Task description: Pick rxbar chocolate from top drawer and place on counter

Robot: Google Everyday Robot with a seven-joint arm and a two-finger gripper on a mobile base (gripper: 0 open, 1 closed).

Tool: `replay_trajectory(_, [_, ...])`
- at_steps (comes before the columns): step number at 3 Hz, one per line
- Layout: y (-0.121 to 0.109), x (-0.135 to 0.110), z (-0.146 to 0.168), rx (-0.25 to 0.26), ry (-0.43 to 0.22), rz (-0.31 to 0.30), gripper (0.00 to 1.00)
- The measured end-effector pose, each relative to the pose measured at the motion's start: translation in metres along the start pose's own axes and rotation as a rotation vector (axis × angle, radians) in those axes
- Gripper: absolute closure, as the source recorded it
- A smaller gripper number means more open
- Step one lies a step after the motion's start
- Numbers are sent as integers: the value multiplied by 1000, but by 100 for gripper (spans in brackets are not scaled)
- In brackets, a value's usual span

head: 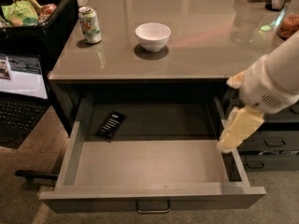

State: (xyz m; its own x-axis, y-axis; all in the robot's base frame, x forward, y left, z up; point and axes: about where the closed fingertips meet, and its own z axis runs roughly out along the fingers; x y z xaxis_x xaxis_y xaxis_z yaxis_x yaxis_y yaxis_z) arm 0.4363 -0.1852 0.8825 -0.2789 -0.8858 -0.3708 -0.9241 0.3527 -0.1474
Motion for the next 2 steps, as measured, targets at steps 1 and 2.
replay_trajectory(1, [26,-9,78,-91,-119,79,0])
replay_trajectory(2, [35,-54,158,-177,-263,114,0])
